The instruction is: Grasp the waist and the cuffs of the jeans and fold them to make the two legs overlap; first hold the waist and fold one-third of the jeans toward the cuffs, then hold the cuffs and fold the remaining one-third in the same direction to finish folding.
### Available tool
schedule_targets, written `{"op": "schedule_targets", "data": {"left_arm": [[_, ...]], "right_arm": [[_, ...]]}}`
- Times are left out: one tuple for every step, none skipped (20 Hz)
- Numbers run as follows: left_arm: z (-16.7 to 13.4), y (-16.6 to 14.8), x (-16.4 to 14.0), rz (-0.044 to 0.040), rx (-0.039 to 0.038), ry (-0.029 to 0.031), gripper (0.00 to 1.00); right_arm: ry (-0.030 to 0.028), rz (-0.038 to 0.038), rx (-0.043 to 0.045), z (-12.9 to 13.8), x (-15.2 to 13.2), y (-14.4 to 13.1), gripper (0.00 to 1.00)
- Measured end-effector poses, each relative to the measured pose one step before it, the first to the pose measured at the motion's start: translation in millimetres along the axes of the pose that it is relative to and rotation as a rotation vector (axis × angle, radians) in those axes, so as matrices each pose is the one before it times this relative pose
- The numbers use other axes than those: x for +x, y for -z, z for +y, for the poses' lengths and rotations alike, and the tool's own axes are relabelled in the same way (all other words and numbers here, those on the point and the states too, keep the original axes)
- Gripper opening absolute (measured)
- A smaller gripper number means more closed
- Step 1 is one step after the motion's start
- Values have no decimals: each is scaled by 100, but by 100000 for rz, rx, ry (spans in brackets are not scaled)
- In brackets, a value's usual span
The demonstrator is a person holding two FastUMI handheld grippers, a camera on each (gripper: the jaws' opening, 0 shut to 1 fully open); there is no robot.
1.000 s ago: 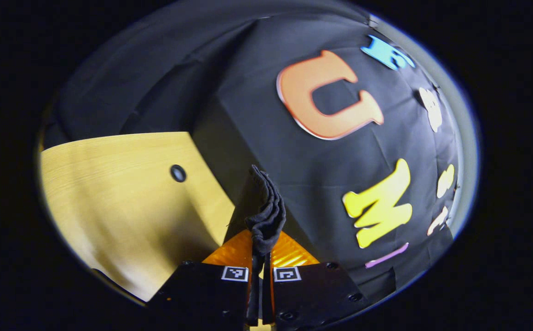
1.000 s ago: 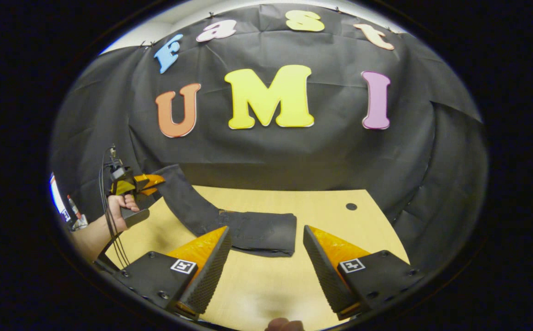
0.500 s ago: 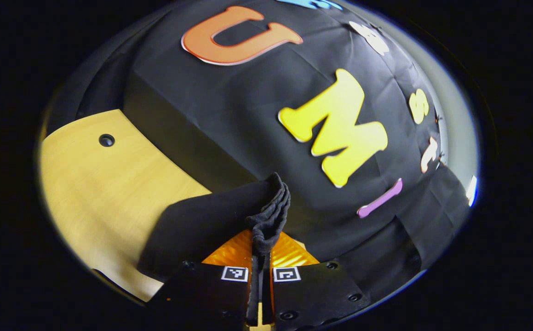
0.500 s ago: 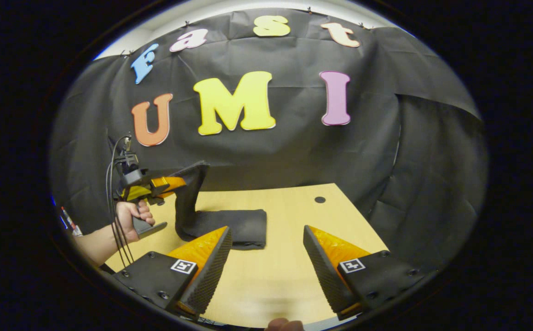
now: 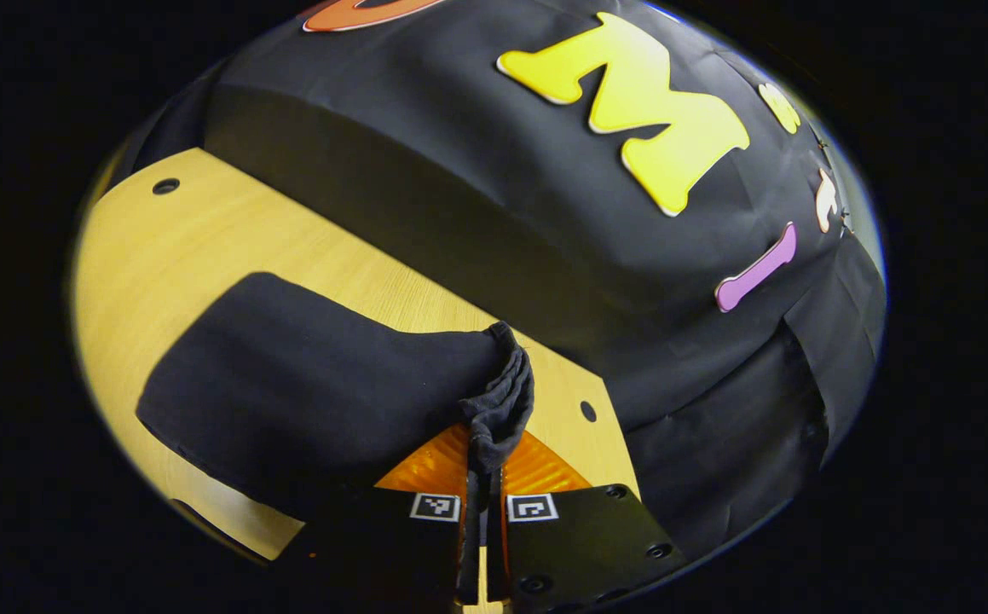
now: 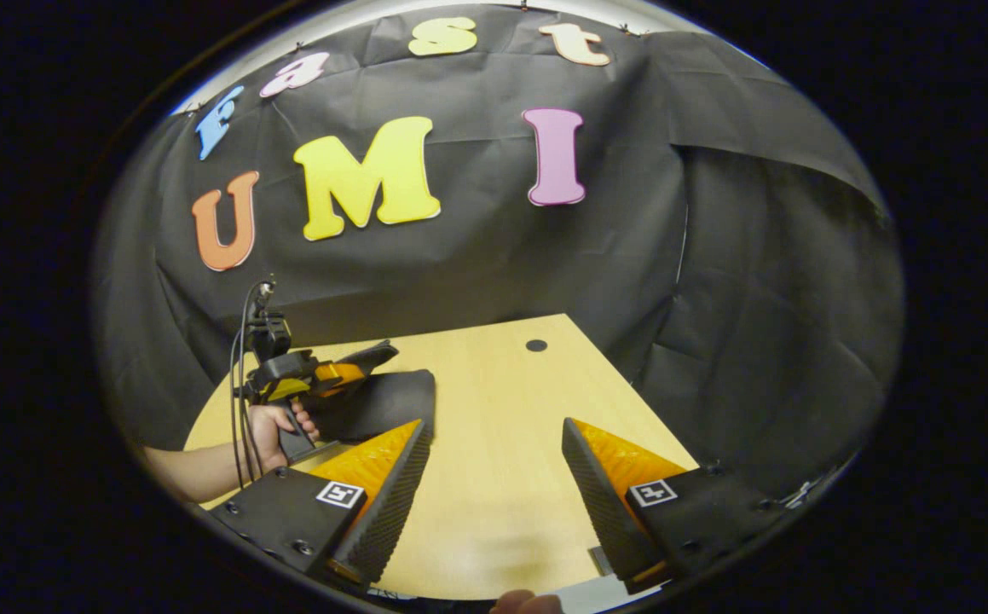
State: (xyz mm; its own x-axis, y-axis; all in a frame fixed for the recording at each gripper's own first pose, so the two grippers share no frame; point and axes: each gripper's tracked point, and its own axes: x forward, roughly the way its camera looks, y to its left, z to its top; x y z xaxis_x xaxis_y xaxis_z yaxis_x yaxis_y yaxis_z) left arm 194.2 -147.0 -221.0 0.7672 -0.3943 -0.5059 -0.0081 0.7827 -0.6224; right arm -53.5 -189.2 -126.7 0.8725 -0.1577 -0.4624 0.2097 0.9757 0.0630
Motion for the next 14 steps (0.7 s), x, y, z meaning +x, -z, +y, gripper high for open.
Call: {"op": "schedule_targets", "data": {"left_arm": [[-37, 797, 832, 1389, -88, -1707, 7], [-100, 502, 547, 881, 306, -1412, 8], [-60, 545, 397, 831, 521, -1295, 10], [77, 260, 200, 591, 351, -1075, 10], [311, 399, -107, 630, 504, -1025, 12], [148, 256, 242, 372, 1253, -1151, 13], [270, 460, 121, 851, 1641, -1280, 15], [281, 306, 159, 640, 1332, -1152, 17], [155, 342, 100, 450, 558, -734, 5], [-370, 170, 24, 956, 708, 765, 23], [-451, 399, 120, 679, 1851, -438, 44], [-393, -39, 22, -505, 1834, -394, 64], [-207, -33, -376, -711, 2697, -993, 85], [-425, -60, -347, -440, 2550, -237, 88]], "right_arm": [[785, 648, 372, -475, 200, 128, 94], [553, 601, 556, -375, 239, 10, 96], [516, 530, 706, -376, 133, 169, 96], [144, 269, 883, -216, 198, -53, 96], [21, 304, 749, -66, 292, 58, 96], [-303, 367, 483, 86, 259, 84, 96], [-461, 368, 133, 184, 227, 143, 96], [-685, 76, 31, 264, 173, -7, 95], [-584, 24, -199, 177, 110, 14, 97], [-516, -67, -315, 299, 145, 27, 94], [-435, -105, -349, 151, -24, -66, 94], [-416, -195, -257, 90, -103, -44, 94], [-179, -222, -285, 71, -100, -31, 94], [24, -552, -195, 4, -180, -185, 95]]}}
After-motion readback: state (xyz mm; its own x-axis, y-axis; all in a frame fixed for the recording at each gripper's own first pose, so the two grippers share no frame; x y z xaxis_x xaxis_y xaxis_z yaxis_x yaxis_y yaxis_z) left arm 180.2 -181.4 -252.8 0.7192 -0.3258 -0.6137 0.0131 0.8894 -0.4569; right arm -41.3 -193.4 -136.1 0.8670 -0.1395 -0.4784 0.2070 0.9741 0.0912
